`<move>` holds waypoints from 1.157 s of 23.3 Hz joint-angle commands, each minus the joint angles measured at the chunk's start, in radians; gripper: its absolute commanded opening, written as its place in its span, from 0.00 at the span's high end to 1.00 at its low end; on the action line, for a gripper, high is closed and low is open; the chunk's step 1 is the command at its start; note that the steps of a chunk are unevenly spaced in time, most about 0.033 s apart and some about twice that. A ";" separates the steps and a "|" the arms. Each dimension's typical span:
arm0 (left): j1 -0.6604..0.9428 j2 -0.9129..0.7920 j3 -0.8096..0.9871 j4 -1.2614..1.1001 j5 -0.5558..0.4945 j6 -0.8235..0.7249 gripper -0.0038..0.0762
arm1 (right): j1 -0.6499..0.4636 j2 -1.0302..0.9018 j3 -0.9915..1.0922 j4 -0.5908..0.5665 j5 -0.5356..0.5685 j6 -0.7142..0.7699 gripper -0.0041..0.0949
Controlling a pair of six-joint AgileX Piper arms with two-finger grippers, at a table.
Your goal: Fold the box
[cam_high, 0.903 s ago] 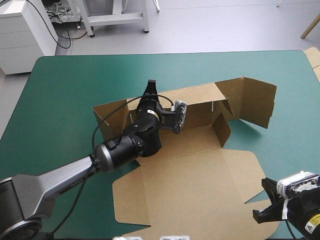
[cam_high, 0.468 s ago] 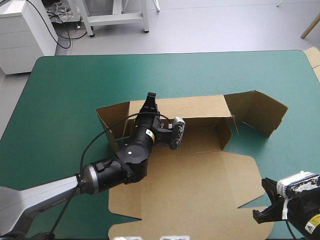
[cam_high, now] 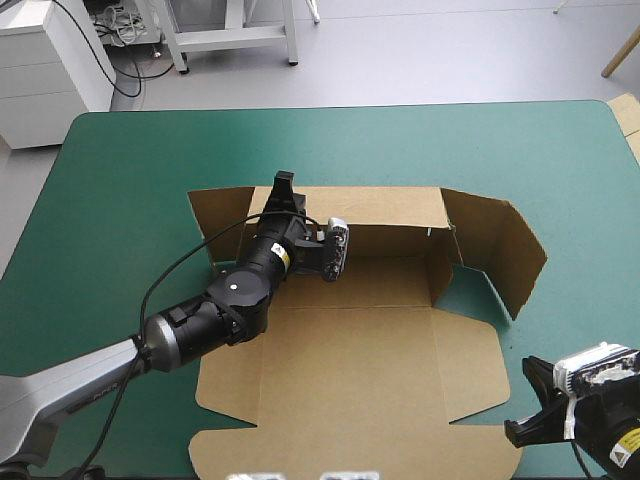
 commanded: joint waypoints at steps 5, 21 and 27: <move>0.000 -0.044 -0.026 0.045 0.011 -0.044 0.96 | -0.004 0.012 -0.024 0.010 -0.062 -0.002 0.93; 0.000 -0.042 -0.026 0.049 -0.086 -0.044 0.96 | -0.004 0.157 -0.055 -0.027 -0.101 0.094 0.07; 0.000 -0.042 -0.026 0.043 -0.084 -0.044 0.96 | -0.004 0.399 -0.211 -0.149 -0.237 0.140 0.07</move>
